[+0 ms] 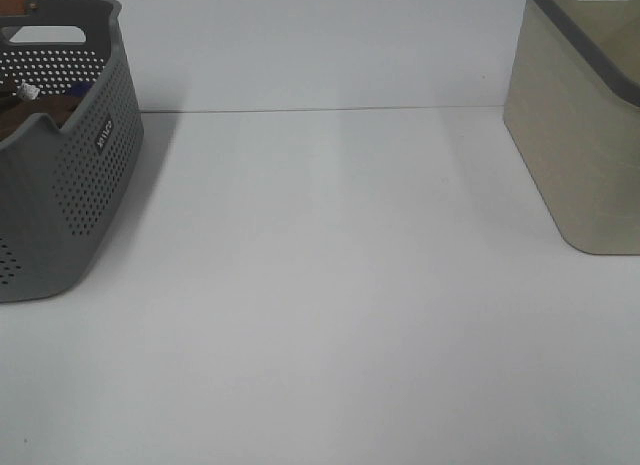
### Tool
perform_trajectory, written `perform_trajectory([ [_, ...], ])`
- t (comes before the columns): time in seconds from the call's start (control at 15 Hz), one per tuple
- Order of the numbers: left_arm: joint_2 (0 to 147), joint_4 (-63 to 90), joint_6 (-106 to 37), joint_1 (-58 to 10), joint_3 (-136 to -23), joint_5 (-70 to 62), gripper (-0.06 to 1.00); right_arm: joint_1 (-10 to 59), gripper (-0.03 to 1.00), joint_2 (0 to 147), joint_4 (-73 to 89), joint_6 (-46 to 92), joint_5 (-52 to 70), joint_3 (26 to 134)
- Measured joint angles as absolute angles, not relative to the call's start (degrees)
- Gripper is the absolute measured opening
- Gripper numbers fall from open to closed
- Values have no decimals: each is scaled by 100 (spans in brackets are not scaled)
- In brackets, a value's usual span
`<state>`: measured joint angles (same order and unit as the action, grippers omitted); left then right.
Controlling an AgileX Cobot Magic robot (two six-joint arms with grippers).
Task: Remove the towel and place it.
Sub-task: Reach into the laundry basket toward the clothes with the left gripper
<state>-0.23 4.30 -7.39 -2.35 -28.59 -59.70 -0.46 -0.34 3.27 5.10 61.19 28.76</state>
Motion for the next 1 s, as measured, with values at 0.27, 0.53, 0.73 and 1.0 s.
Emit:
perform_trajectory([
  [0.27,-23,430,-739,-235,-2859,-5970,61,-46,52,-34,327,510,6119,2876],
  [0.53,-23,430,-739,-235,-2859,-5970,61,-46,52,-34,327,510,6119,2876],
  [0.73,-23,430,-739,-235,-2859,-5970,61,-46,52,-34,327,510,6119,2876],
  [1.0,-23,430,-739,-235,-2859,-5970,61,-46,52,-34,327,510,6119,2876],
])
